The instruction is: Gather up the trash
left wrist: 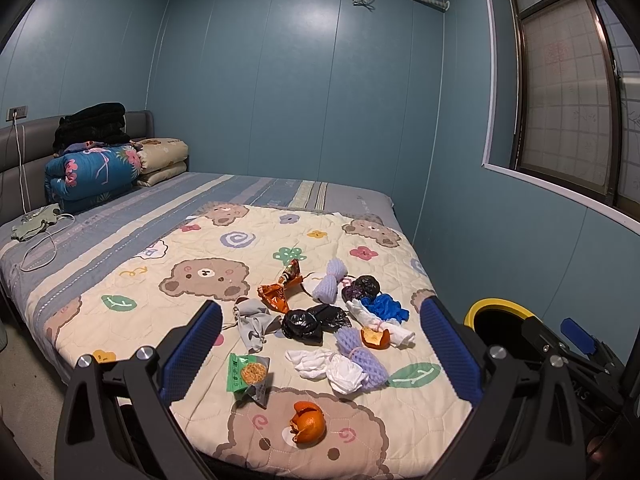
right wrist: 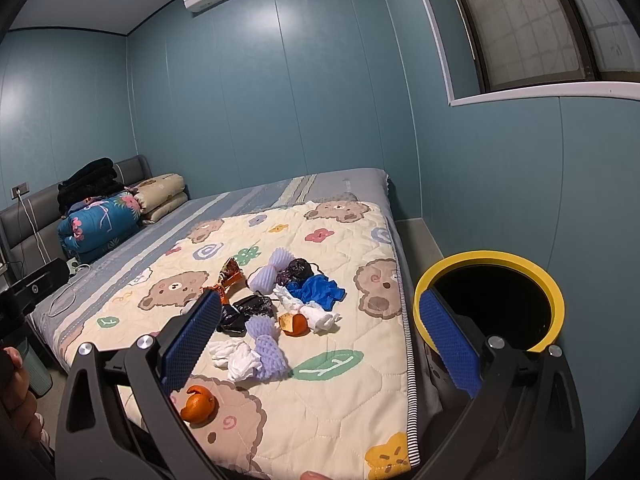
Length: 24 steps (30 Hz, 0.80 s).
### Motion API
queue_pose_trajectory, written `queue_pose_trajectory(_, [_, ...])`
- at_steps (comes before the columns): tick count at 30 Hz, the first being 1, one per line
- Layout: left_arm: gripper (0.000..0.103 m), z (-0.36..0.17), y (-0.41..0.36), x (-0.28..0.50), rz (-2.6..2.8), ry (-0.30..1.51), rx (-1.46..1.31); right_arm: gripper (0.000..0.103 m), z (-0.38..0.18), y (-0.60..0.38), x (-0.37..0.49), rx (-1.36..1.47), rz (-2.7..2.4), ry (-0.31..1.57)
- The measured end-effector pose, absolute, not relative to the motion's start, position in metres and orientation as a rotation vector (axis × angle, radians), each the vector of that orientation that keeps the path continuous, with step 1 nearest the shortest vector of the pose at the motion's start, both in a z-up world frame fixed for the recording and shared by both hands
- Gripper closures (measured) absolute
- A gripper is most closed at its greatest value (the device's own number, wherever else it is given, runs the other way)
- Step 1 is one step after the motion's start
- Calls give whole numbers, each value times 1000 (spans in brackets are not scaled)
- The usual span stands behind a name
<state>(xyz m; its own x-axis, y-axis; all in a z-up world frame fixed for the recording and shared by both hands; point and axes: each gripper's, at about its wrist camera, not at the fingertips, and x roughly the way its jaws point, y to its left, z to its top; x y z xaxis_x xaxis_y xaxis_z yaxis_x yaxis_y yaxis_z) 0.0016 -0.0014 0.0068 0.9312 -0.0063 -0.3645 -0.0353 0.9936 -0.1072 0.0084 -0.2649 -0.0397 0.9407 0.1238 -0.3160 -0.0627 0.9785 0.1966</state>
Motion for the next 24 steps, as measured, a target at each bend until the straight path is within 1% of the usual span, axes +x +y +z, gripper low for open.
queue_pose_trajectory(24, [7, 4, -2, 1, 12, 375, -115, 8, -41, -265, 8, 187, 98, 339])
